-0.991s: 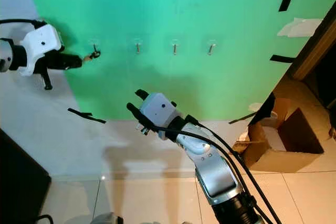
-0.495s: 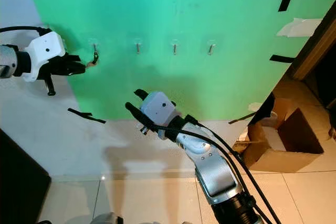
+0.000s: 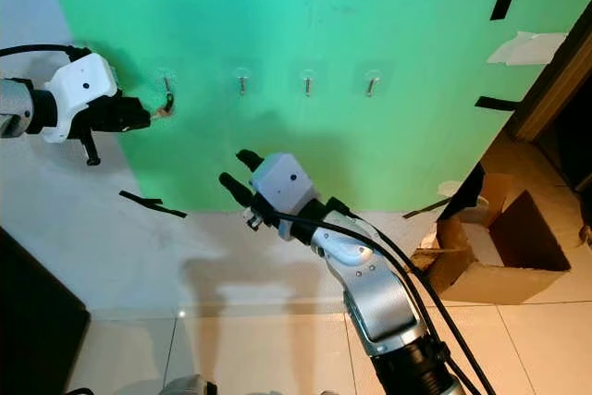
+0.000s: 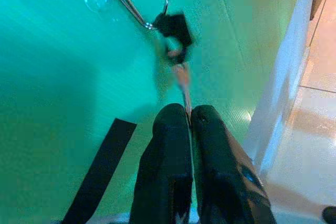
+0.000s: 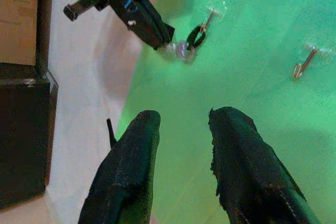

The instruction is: Hang keys on a hook

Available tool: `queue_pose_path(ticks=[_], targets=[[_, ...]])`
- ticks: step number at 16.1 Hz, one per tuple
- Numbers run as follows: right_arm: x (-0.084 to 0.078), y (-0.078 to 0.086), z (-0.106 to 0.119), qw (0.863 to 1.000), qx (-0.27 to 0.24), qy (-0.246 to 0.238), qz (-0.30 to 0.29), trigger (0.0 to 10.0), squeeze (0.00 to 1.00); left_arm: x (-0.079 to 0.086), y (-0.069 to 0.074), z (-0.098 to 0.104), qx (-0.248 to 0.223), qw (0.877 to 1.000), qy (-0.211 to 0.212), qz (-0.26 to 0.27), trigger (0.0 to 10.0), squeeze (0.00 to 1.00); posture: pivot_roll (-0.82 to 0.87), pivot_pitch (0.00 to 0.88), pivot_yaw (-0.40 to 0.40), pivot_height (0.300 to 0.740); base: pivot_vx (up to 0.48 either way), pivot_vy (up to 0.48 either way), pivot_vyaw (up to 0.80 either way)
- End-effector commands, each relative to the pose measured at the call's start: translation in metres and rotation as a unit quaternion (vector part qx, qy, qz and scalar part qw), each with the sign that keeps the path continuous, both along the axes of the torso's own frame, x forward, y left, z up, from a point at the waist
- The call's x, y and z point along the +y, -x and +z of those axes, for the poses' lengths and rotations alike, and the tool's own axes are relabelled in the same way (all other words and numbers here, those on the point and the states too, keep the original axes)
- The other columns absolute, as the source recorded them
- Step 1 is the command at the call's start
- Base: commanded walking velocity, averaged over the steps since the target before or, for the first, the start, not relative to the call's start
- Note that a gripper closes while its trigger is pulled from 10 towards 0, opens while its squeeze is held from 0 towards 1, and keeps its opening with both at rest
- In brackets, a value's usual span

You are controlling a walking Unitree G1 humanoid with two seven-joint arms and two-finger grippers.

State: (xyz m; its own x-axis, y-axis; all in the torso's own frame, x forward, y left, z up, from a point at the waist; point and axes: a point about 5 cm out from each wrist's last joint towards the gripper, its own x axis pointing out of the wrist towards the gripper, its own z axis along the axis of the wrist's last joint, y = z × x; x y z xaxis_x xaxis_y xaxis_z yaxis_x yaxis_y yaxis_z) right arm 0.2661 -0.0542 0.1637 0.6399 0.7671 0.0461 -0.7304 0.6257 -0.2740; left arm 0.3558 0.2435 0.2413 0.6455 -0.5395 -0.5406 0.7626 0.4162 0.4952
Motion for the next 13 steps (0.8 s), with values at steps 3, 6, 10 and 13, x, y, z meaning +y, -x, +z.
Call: queue_pose_path(ticks=[3,6,10,13], targets=[[-0.002,-0.001,0.007,1.000,-0.007,-0.004,-0.002,10.0,0.00,-0.001,0.000,0.003,-0.007,1.000,0.007,0.003,10.0,1.00,0.05,0.000,-0.018,0.740,0.000,0.000,0.00],[-0.002,-0.001,0.007,1.000,-0.006,-0.002,-0.003,10.0,0.00,0.002,0.000,0.003,-0.015,1.000,0.012,0.016,10.0,1.00,0.05,0.000,-0.020,0.740,0.000,0.000,0.00],[-0.017,-0.001,0.001,0.998,0.021,-0.018,-0.048,10.0,0.00,0.008,0.015,0.004,-0.034,0.989,0.130,0.060,10.0,1.00,0.04,0.000,-0.024,0.740,0.000,0.000,0.00],[-0.049,-0.007,-0.010,0.978,0.072,-0.080,-0.179,10.0,0.00,-0.001,0.039,-0.016,-0.072,0.965,0.220,0.126,10.0,1.00,0.05,0.000,-0.062,0.740,0.000,0.000,0.00]])
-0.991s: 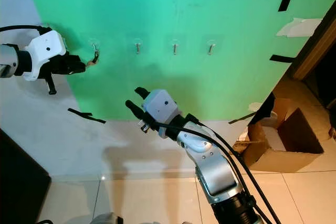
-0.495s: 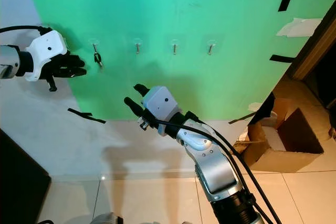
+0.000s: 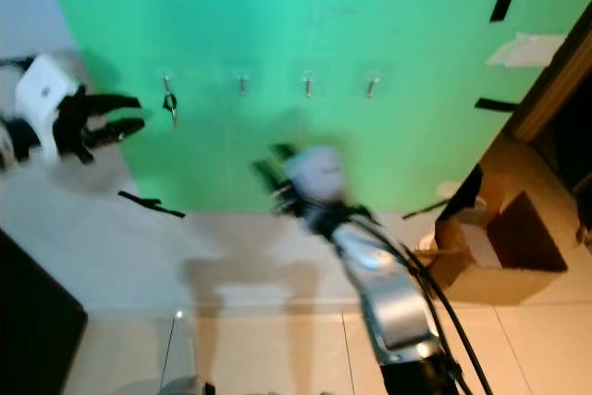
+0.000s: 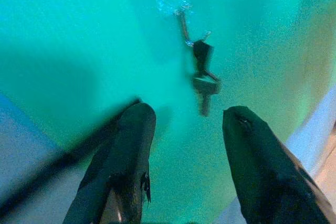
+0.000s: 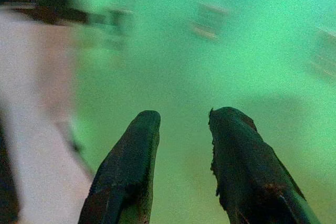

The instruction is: Hang keys on a hook

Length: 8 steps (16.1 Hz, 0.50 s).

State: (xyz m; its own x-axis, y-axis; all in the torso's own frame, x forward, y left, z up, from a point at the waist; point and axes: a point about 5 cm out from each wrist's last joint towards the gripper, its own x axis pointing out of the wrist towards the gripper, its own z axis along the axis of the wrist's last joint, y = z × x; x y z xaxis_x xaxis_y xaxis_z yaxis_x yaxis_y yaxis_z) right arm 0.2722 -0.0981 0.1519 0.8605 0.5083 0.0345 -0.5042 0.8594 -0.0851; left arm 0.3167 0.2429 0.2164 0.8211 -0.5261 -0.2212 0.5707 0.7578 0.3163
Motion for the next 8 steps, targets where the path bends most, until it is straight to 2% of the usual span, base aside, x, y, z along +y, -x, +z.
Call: queue_pose_path(ticks=[1,3,4,5,6,7,8], targets=[[-0.011,-0.003,-0.002,0.999,0.019,-0.014,-0.044,10.0,0.00,-0.006,0.002,0.005,-0.013,0.999,0.029,0.015,10.0,1.00,0.06,0.000,-0.073,0.740,0.000,0.000,0.00],[-0.022,-0.003,-0.007,0.994,0.037,-0.041,-0.092,10.0,0.00,-0.025,0.008,-0.006,-0.035,0.995,0.082,0.036,10.0,1.00,0.06,0.000,-0.078,0.740,0.000,0.000,0.00],[-0.026,-0.003,-0.009,0.992,0.040,-0.045,-0.114,10.0,0.15,-0.035,0.013,-0.017,-0.043,0.993,0.095,0.047,10.0,1.00,0.05,0.000,-0.077,0.740,0.000,0.000,0.00],[-0.026,-0.001,-0.016,0.989,0.060,-0.065,-0.119,10.0,1.00,-0.051,0.024,-0.049,-0.035,0.985,0.139,0.095,10.0,1.00,0.03,0.000,-0.068,0.740,0.000,0.000,0.00],[-0.026,-0.001,-0.016,0.989,0.060,-0.065,-0.119,10.0,1.00,-0.051,0.024,-0.049,-0.035,0.985,0.139,0.095,10.0,1.00,0.03,0.000,-0.068,0.740,0.000,0.000,0.00],[-0.025,0.000,-0.018,0.988,0.052,-0.067,-0.128,10.0,1.00,-0.052,0.031,-0.066,-0.030,0.977,0.161,0.135,10.0,1.00,0.02,0.000,-0.062,0.740,0.000,0.000,0.00],[-0.026,0.000,-0.019,0.987,0.053,-0.065,-0.135,10.0,1.00,-0.051,0.032,-0.069,-0.024,0.974,0.170,0.149,10.0,1.00,0.02,0.000,-0.062,0.740,0.000,0.000,0.00]])
